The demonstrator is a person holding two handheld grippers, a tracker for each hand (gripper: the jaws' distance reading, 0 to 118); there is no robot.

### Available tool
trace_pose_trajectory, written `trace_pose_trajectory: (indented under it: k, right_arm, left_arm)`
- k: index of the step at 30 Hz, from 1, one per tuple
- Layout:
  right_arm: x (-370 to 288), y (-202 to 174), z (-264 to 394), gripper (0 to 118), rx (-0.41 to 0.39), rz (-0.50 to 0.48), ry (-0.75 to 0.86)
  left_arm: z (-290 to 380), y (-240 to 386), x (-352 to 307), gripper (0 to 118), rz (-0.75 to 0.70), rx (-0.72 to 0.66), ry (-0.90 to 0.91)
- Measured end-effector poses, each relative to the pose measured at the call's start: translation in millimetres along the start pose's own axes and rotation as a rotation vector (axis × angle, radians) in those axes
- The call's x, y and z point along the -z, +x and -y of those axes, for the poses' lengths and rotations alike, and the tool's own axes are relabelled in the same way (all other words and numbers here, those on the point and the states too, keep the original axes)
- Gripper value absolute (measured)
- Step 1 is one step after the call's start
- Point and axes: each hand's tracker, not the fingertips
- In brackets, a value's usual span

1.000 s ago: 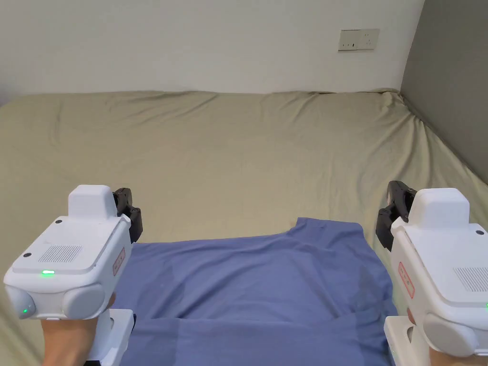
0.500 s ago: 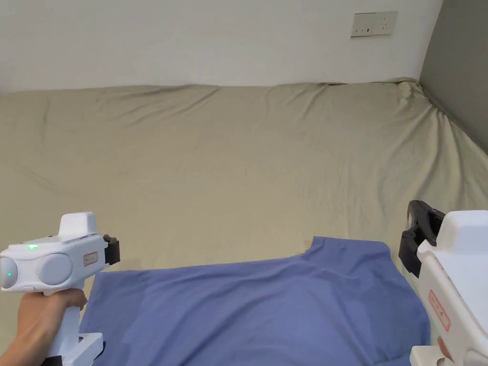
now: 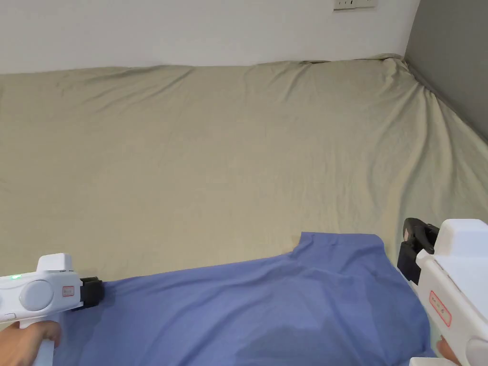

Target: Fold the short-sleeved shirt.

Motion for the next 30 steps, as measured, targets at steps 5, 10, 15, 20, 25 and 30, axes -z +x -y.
trace_pose_trajectory:
  k: [5,10,15,20,25,30]
  right_arm:
    - [56.8,13.8,7.4,22,0.034,0.000,-0.168]
    - [138.5,21.4,23.7,103,0.041,-0.032,-0.425]
    - [200.4,17.0,43.8,100,-0.006,-0.020,-0.549]
    - [183.6,7.7,51.2,46,0.051,-0.044,-0.547]
    - [149.6,-5.2,39.9,4,-0.081,-0.086,-0.511]
    - [72.9,-2.5,10.8,4,-0.064,-0.128,-0.369]
  left_arm:
    - [3.6,8.5,-17.1,2,0.036,0.050,0.034]
    - [7.3,7.0,-66.1,1,0.053,0.079,0.188]
    - [9.9,2.1,-104.0,1,0.087,0.083,0.242]
    - [12.3,-9.0,-107.5,1,0.113,0.043,0.252]
    - [20.0,-15.0,-112.0,1,0.115,0.002,0.250]
    - [38.5,-20.1,-131.4,1,0.105,-0.052,0.271]
